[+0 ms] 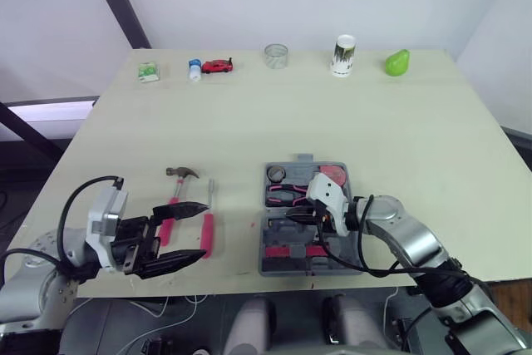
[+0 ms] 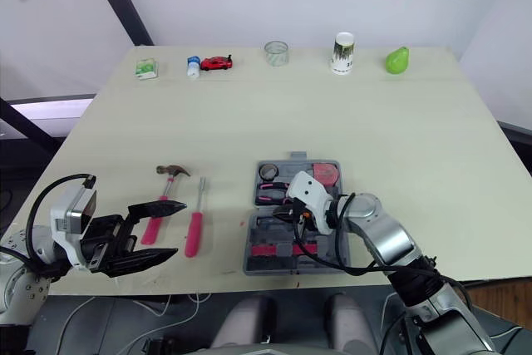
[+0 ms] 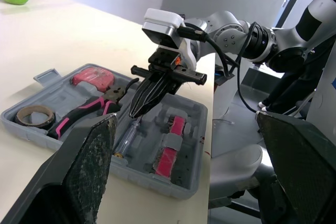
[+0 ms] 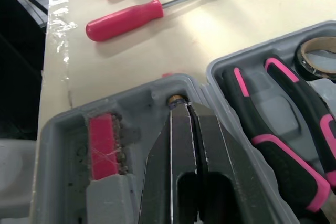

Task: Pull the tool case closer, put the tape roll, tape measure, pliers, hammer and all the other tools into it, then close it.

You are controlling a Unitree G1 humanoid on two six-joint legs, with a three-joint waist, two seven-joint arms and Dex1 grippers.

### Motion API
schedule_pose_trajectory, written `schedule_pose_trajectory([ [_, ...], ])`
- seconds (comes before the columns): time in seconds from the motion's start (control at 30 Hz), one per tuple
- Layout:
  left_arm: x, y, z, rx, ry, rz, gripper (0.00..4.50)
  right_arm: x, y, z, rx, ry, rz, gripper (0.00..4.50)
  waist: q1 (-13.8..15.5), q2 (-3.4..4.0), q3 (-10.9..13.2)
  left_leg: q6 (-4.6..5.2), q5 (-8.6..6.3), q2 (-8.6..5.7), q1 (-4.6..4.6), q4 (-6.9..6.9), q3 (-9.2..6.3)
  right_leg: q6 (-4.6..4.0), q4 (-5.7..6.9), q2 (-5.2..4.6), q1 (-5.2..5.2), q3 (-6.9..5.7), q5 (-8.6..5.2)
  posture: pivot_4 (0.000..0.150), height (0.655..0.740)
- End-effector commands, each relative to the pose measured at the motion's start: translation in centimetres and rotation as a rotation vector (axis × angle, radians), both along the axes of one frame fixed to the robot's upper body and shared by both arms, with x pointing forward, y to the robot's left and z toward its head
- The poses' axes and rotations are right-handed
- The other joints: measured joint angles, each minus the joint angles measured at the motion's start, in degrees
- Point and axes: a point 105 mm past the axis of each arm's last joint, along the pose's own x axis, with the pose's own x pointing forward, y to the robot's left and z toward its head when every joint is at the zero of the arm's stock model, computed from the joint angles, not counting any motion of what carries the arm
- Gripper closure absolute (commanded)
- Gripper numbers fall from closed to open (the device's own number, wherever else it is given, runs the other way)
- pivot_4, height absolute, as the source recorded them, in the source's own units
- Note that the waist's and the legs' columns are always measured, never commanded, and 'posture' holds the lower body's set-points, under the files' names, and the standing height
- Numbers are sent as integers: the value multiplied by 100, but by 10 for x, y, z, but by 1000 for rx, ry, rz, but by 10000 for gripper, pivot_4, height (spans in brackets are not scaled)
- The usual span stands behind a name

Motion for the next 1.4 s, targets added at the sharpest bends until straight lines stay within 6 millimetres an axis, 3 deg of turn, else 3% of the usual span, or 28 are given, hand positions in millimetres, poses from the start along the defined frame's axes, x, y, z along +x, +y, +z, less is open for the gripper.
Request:
schedule_pose_trajectory([
  [0.03, -2, -2, 5, -1, -27, -14, 0, 1, -3, -2, -8, -24, -5, 44874, 1, 0, 0, 0, 0, 0, 0, 0, 0, 0, 0, 0, 0, 0, 0, 1500, 7400],
  [0.2, -2, -2, 4, -2, -28, -10, 0, 2, -7, -16, -61, -16, -9, 44874, -1, 0, 0, 0, 0, -1, 0, 0, 1, 0, 0, 1, 0, 0, 0, 1500, 7400],
  [0.33, -1, -3, 4, -5, -32, -7, 0, 4, -20, -55, -220, 21, -30, 44874, -3, -2, -2, 0, 0, -2, 4, 0, 3, 0, 0, 1, 1, 2, 0, 1500, 7400],
  [0.5, 0, -5, 3, -8, -32, 0, 0, -3, -25, -75, -286, 74, -13, 44874, -8, -8, -26, 0, 0, -1, 18, 0, 6, -1, 3, 5, 7, 6, 0, 1500, 7400],
  [0.6, 0, -5, 2, -12, -26, 22, 0, 2, -20, -60, -172, 69, -55, 44874, -5, -12, -46, 0, 0, 0, 28, 0, 6, -2, 3, 6, 15, 7, -1, 1500, 7400],
  [0.73, 6, -3, -1, -57, -2, 147, 0, 13, -19, -9, 97, -28, -99, 44874, 3, -9, -45, 0, 0, 3, 33, 0, 5, -1, 2, 4, 22, 8, -1, 1500, 7400],
  [0.83, 12, 1, -2, -105, -2, 271, 0, 13, -26, 25, 270, -91, -108, 44874, 17, -9, -41, 0, 0, 3, 20, 0, 3, 1, 1, -3, 15, 8, 1, 1500, 7400],
  [0.9, 15, 7, -8, -116, 3, 399, 0, 12, -41, 42, 323, -140, -132, 44874, 11, -8, -42, 0, 0, 4, 16, 1, 0, 2, 2, -3, 12, 6, 1, 1500, 7400],
  [1.0, 18, 19, -19, -90, 14, 591, 0, 10, -62, 49, 337, -177, -161, 44874, 21, -5, -40, 0, 0, 5, 16, -1, -1, 2, 0, -5, 12, 7, 1, 1500, 7400],
  [1.13, 13, 38, -37, -63, 56, 757, 0, 8, -94, 42, 284, -162, -214, 44874, 29, -8, -41, 0, -1, 0, 12, -1, -1, 2, -4, -12, 13, 4, 1, 1500, 7400],
  [1.17, 9, 44, -42, -54, 68, 785, 0, 4, -105, 37, 252, -160, -212, 39821, 30, -7, -41, 0, -1, 1, 12, -1, -2, 2, -3, -12, 13, 3, 1, 1500, 7400],
  [1.2, 3, 50, -49, -37, 80, 813, 0, -1, -116, 32, 220, -156, -210, 39113, 31, -5, -40, 0, -1, 1, 13, -1, -1, 2, -3, -11, 13, 3, 1, 1500, 7400],
  [1.27, -14, 69, -63, -6, 115, 899, 0, -13, -147, 26, 186, -130, -247, 32297, 30, -6, -40, 0, -1, 0, 15, -1, 3, 0, -3, -9, 13, 5, 0, 1500, 7400],
  [1.33, -25, 79, -71, 11, 136, 942, 0, -24, -167, 21, 157, -113, -265, 25568, 32, -6, -40, 1, -1, 0, 15, -2, 10, 0, -7, -8, 14, 9, -1, 1500, 7400],
  [1.37, -33, 85, -75, 19, 153, 966, 0, -33, -181, 17, 139, -95, -292, 18419, 32, -9, -40, 1, -1, 0, 14, -2, 15, 1, -10, -9, 13, 11, -1, 1500, 7400],
  [1.4, -39, 89, -79, 25, 166, 985, 0, -40, -193, 14, 122, -80, -315, 15856, 31, -9, -40, 1, -1, 0, 14, -2, 16, 1, -10, -8, 13, 11, -2, 1500, 7400],
])
